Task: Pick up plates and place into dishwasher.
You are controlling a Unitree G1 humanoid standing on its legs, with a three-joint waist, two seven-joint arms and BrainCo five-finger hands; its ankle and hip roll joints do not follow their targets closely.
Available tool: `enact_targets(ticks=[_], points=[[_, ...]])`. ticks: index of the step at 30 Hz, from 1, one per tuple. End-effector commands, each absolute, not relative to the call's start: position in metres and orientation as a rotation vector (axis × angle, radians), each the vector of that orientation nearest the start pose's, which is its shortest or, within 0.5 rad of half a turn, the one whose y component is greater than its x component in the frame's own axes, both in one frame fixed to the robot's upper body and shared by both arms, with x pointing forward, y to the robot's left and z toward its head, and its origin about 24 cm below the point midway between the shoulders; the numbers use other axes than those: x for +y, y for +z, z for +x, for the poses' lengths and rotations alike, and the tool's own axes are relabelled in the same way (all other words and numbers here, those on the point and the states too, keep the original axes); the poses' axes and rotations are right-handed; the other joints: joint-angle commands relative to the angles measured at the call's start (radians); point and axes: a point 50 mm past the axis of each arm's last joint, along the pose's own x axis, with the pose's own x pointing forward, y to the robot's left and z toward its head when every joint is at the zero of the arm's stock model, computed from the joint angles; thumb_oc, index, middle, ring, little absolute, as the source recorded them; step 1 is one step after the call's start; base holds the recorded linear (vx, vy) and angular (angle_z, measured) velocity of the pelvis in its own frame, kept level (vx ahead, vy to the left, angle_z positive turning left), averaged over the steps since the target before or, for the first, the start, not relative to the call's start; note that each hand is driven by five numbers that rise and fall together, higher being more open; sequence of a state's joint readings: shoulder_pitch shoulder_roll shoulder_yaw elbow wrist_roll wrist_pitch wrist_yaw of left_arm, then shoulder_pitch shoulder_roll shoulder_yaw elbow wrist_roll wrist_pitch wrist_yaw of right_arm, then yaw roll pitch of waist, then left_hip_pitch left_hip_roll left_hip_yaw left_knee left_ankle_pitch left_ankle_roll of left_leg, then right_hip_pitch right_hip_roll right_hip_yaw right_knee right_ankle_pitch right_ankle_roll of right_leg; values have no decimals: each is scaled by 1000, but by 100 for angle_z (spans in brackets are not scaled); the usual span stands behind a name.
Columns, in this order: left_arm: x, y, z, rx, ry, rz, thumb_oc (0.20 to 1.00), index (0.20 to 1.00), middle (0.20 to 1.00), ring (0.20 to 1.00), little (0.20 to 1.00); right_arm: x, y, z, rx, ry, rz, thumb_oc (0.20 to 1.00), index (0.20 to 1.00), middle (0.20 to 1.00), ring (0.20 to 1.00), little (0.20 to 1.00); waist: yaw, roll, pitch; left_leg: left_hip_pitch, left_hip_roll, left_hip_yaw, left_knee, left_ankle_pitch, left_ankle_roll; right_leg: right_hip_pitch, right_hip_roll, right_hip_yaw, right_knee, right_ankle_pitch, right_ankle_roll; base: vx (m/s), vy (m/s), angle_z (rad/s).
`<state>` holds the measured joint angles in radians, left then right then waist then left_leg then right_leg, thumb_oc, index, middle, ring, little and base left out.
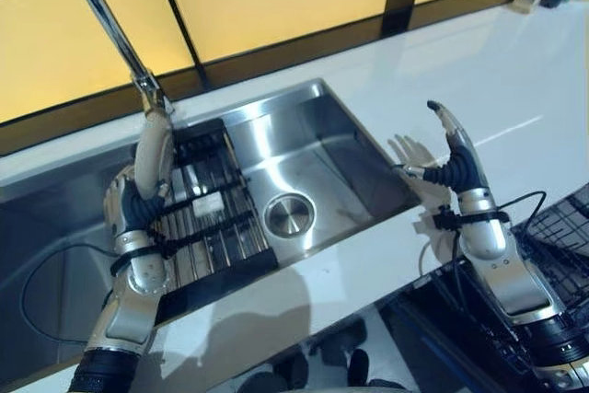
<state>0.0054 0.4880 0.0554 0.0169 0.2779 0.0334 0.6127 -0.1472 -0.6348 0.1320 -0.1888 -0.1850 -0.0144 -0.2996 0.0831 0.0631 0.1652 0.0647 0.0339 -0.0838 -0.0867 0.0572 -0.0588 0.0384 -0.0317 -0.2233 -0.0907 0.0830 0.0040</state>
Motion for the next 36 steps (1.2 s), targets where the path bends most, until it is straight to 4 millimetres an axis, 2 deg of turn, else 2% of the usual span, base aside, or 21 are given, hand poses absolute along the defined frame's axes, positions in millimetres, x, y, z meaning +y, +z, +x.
enact_targets(ticks=[1, 4, 8, 10, 11, 12, 16, 21, 31, 36], points=[[292, 121, 236, -337, 672, 762, 200, 200, 200, 200, 200, -202, 151, 261, -492, -105, -726, 1000, 1000, 1000, 1000, 1000, 44, -58, -86, 12, -42, -15, 11, -97, 15, 72, -39, -7, 47, -153, 87, -9, -38, 0], [289, 127, 235, -375, 637, 737, 200, 200, 200, 200, 200, -203, 152, 260, -497, -103, -722, 1000, 1000, 1000, 1000, 1000, 48, -58, -94, 20, -41, -19, 10, -99, 13, 82, -38, -9, 44, -155, 87, -19, -33, 3], [279, 145, 235, -478, 525, 661, 200, 200, 200, 200, 200, -204, 156, 261, -503, -101, -722, 1000, 1000, 1000, 1000, 1000, 50, -54, -105, 26, -41, -24, 8, -99, 11, 91, -36, -10, 37, -155, 86, -18, -15, 1], [268, 152, 239, -500, 381, 502, 200, 200, 200, 200, 200, -203, 158, 262, -509, -101, -722, 1000, 1000, 1000, 1000, 1000, 50, -52, -110, 27, -40, -26, 7, -100, 12, 94, -35, -11, 34, -154, 87, -16, -8, 0], [268, 152, 239, -501, 372, 487, 200, 200, 200, 200, 200, -203, 159, 262, -510, -101, -722, 1000, 1000, 1000, 1000, 1000, 50, -51, -110, 28, -40, -26, 7, -100, 12, 94, -35, -11, 33, -154, 87, -32, -12, 2], [259, 153, 240, -513, 269, 387, 200, 200, 200, 200, 200, -202, 159, 262, -515, -103, -721, 1000, 1000, 1000, 1000, 1000, 52, -49, -110, 29, -39, -26, 7, -100, 12, 95, -35, -13, 33, -153, 86, 0, 0, 0], [233, 157, 243, -553, -10, 210, 200, 200, 200, 200, 200, -196, 166, 263, -543, -74, -656, 1000, 1000, 1000, 1000, 1000, 47, -41, -114, 33, -40, -24, 6, -100, 13, 97, -36, -11, 34, -151, 87, -34, -1, 0], [229, 157, 246, -558, -197, 32, 200, 200, 200, 200, 200, -194, 170, 266, -569, -27, -599, 1000, 1000, 1000, 1000, 1000, 31, -29, -127, 37, -40, -15, 3, -102, 14, 93, -36, 5, 32, -149, 88, -7, 3, 0], [224, 154, 247, -553, -342, -37, 200, 200, 200, 200, 200, -192, 172, 266, -576, 8, -598, 1000, 1000, 1000, 1000, 1000, 27, -30, -142, 38, -41, -5, 8, -102, 19, 95, -35, 15, 30, -149, 80, 0, 0, 0], [209, 160, 246, -555, -552, -20, 200, 200, 200, 200, 200, -179, 177, 268, -559, 197, -485, 1000, 1000, 1000, 1000, 1000, 25, -31, -144, 37, -39, -2, 6, -101, 18, 93, -34, 17, 27, -145, 78, 0, 0, 0]])
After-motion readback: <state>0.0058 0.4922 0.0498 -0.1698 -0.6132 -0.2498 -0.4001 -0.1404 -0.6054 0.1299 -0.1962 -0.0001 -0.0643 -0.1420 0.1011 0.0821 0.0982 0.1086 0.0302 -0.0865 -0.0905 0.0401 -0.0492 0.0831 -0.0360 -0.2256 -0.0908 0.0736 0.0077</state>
